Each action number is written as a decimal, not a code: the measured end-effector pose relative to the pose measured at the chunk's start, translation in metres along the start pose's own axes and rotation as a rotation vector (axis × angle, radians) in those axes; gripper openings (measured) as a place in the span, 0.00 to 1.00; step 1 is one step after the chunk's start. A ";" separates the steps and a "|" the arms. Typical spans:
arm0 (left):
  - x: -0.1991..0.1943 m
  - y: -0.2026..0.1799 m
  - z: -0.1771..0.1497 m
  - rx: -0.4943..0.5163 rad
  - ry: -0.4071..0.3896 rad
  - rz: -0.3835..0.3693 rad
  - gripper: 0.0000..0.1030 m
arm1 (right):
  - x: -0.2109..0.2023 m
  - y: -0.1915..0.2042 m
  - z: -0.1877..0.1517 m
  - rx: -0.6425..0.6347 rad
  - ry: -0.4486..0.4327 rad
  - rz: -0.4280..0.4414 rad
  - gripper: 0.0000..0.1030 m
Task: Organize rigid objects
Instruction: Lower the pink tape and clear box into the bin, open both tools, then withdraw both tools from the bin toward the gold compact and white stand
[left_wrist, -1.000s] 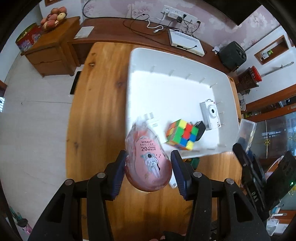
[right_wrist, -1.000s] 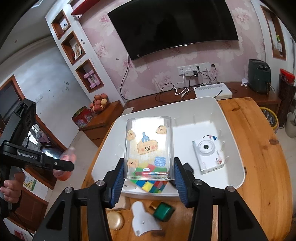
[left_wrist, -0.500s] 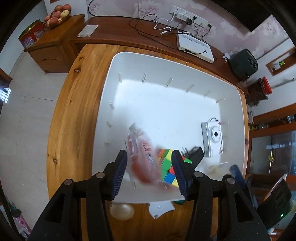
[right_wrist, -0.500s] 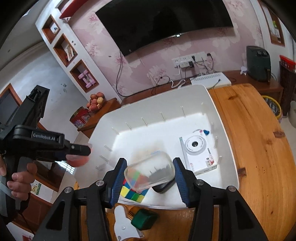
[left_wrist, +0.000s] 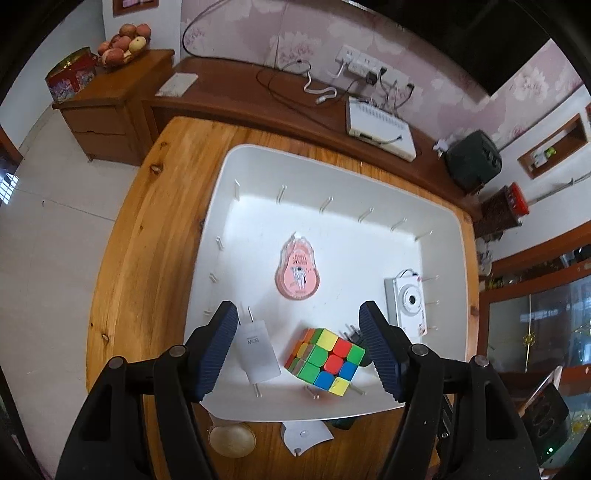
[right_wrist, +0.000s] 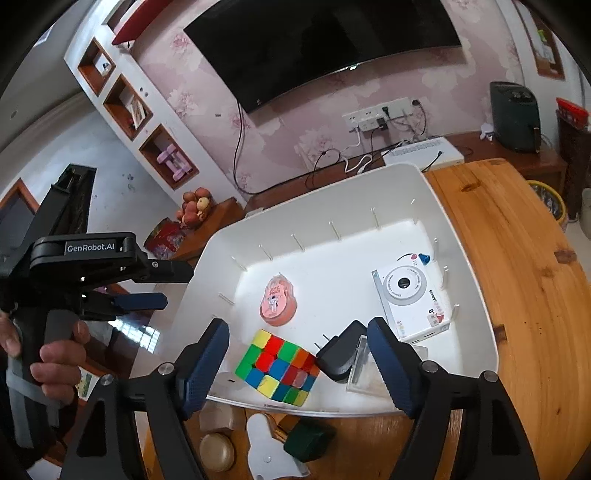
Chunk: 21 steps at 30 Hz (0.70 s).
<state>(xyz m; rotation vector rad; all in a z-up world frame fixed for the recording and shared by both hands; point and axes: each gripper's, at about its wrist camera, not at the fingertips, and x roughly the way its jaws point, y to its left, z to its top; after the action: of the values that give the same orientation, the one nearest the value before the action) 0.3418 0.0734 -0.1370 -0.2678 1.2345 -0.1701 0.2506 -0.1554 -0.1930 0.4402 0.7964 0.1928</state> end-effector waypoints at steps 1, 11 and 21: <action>-0.003 0.001 0.000 0.000 -0.013 -0.007 0.70 | -0.004 0.003 -0.001 0.000 -0.013 -0.009 0.77; -0.064 0.022 -0.019 0.067 -0.161 -0.089 0.70 | -0.045 0.043 -0.013 -0.043 -0.132 -0.097 0.79; -0.141 0.054 -0.058 0.104 -0.335 -0.157 0.70 | -0.102 0.097 -0.040 -0.135 -0.270 -0.172 0.81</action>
<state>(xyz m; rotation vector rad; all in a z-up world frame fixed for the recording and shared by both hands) 0.2404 0.1568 -0.0431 -0.2897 0.8701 -0.3111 0.1514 -0.0903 -0.1080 0.2615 0.5485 0.0253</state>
